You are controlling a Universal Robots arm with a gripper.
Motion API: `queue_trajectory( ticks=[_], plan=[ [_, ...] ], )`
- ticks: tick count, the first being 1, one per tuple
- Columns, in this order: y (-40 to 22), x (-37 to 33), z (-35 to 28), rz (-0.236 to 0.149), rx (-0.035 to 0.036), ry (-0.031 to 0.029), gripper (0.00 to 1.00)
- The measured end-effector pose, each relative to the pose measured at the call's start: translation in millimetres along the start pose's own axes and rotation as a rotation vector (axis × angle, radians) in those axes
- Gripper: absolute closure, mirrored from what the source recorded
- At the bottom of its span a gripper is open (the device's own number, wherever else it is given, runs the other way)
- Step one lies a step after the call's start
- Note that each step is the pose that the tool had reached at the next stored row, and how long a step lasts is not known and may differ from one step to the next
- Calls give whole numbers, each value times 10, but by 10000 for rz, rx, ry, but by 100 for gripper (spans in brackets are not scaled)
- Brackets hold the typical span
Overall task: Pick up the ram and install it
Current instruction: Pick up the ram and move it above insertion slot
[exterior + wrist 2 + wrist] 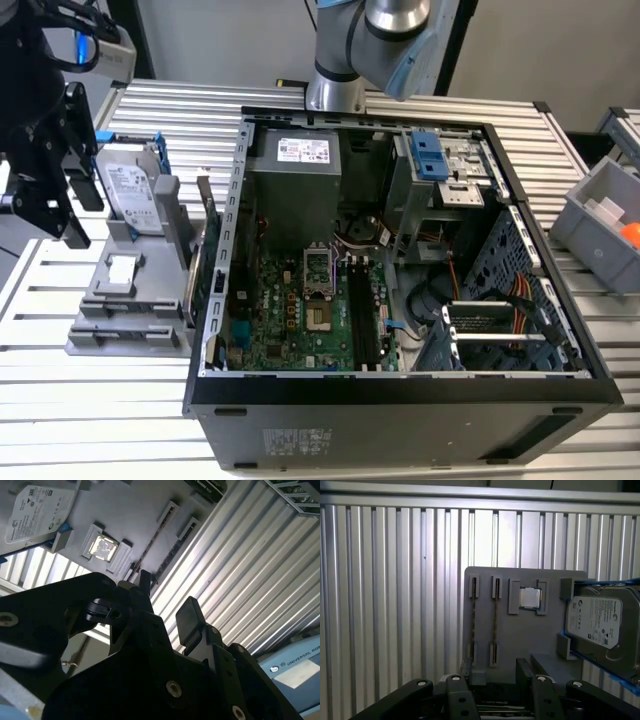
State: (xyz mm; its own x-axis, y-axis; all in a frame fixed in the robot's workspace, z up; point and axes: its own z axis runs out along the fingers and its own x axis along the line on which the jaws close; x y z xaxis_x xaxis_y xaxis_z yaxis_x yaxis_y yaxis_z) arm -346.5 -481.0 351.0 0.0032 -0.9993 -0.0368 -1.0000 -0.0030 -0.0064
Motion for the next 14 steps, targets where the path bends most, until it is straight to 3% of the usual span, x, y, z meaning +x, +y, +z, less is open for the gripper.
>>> queue_trajectory(
  ticks=[14],
  plan=[
    [0, 5, 8, 0, 0, -2, 0]
  ],
)
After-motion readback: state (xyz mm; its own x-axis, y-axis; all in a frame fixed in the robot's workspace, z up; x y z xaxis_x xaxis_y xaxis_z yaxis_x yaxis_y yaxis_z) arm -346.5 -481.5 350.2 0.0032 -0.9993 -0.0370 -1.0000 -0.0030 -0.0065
